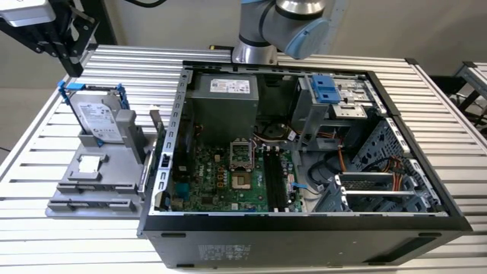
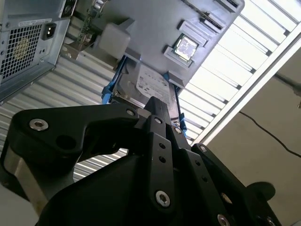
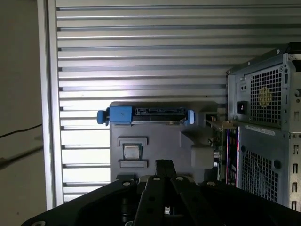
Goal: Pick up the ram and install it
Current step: 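Reach for the ram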
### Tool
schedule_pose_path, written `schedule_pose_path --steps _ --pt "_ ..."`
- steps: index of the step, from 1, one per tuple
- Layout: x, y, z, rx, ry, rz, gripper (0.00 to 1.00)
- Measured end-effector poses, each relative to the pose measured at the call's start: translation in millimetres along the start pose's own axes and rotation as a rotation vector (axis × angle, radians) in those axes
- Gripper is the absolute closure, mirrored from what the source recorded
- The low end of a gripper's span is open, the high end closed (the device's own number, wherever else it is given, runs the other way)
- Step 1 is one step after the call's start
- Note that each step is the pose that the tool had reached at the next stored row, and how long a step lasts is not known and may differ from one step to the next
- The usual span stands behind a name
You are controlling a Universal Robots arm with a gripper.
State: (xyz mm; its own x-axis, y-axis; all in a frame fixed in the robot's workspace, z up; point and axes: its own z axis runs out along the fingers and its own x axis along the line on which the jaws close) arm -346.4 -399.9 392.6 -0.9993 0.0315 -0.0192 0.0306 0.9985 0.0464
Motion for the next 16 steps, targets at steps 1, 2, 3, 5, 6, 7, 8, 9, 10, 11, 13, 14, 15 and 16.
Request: schedule_pose_path --steps 1,2,3,5,6,7,8,9,10,11,13,14,15,16 --pt "0.0 0.0 0.0 0.0 0.0 0.0 1.0" --pt "0.0 0.0 0.0 0.0 0.0 0.0 1.0" --pt "0.0 0.0 0.0 0.0 0.0001 0.0 1.0" --pt "0.0 -0.7 0.0 0.0 0.0 0.0 1.0" --pt "0.0 -1.4 0.0 0.0 0.0 0.0 1.0" --pt "-0.1 -2.5 -0.1 0.0 0.0 0.0 1.0" --pt "-0.1 -3.9 -0.2 0.0 0.0 0.0 1.0" --pt "-0.2 -5.5 -0.2 0.0 0.0 0.0 1.0" --pt "-0.2 -7.1 -0.3 0.0 0.0 0.0 1.0" --pt "-0.2 -8.8 -0.4 0.0 0.0 0.0 1.0" --pt "-0.1 -12.1 -0.5 0.0 0.0 0.0 1.0" --pt "0.0 -13.6 -0.5 -0.0001 -0.0001 0.0 1.0" --pt "0.2 -15.1 -0.7 0.0 0.0 0.0 1.0" --pt "0.3 -16.6 -0.7 0.0 0.0 0.0 1.0"
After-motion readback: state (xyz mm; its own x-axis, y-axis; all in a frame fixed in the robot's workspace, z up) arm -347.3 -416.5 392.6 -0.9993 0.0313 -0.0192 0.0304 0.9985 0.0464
